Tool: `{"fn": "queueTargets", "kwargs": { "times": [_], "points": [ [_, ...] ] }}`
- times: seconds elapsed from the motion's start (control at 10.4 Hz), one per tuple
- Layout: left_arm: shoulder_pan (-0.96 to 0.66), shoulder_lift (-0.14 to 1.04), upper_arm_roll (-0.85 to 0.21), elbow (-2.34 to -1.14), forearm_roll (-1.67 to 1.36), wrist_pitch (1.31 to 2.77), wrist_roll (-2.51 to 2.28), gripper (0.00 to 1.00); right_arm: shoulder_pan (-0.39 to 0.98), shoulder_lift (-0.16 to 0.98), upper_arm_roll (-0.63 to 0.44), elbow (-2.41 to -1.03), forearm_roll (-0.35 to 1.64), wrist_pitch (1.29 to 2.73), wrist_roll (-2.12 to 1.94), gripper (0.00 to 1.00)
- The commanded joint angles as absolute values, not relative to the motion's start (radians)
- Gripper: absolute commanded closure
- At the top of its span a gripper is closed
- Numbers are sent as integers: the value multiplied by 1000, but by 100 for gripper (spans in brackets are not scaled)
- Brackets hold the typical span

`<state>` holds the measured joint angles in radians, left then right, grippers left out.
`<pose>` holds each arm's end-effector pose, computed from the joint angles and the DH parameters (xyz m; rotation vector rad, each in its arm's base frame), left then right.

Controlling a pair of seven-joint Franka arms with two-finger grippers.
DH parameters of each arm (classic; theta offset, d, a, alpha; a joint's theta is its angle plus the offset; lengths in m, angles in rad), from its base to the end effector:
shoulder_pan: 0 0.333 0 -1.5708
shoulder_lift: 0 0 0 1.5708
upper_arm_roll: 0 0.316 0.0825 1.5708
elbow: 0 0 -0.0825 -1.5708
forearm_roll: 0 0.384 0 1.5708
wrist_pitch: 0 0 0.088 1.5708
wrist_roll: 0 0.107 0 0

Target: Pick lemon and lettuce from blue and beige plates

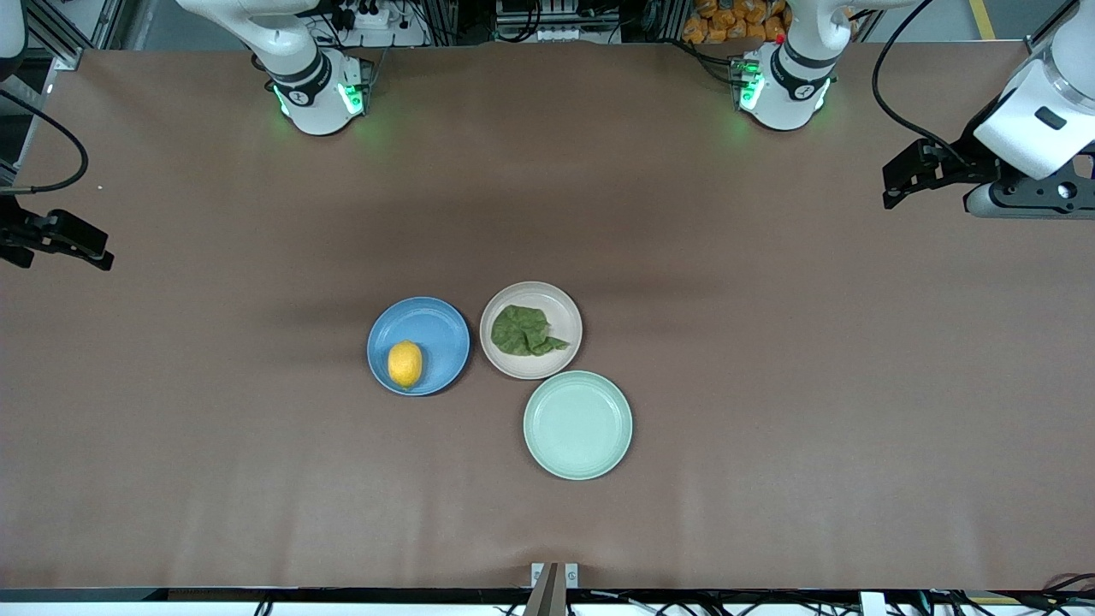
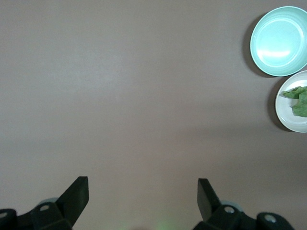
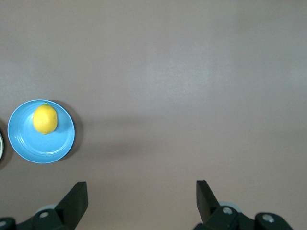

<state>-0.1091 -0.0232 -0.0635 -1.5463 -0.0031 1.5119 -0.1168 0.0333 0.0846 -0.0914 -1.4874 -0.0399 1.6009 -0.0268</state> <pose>0.5334 -0.0938 0.6435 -3.1403 0.0879 0.0178 0.5829 -0.0357 0.6188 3.0922 -0.0468 0.0421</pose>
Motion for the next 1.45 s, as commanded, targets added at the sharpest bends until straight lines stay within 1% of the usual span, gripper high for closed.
{"fn": "queueTargets", "kwargs": {
  "times": [0.0, 0.96, 1.35],
  "points": [
    [-110, -26, -61, -1543, -12, 1496, -100, 0, 26, 91, -91, -1471, -20, 1588, -17, 0],
    [-106, -14, -61, -1542, -23, 1497, -109, 0, 26, 91, -91, -1471, -20, 1588, -17, 0],
    [-98, 20, -55, -1540, -25, 1500, -94, 0, 26, 91, -91, -1471, -20, 1588, -17, 0]
  ]
}}
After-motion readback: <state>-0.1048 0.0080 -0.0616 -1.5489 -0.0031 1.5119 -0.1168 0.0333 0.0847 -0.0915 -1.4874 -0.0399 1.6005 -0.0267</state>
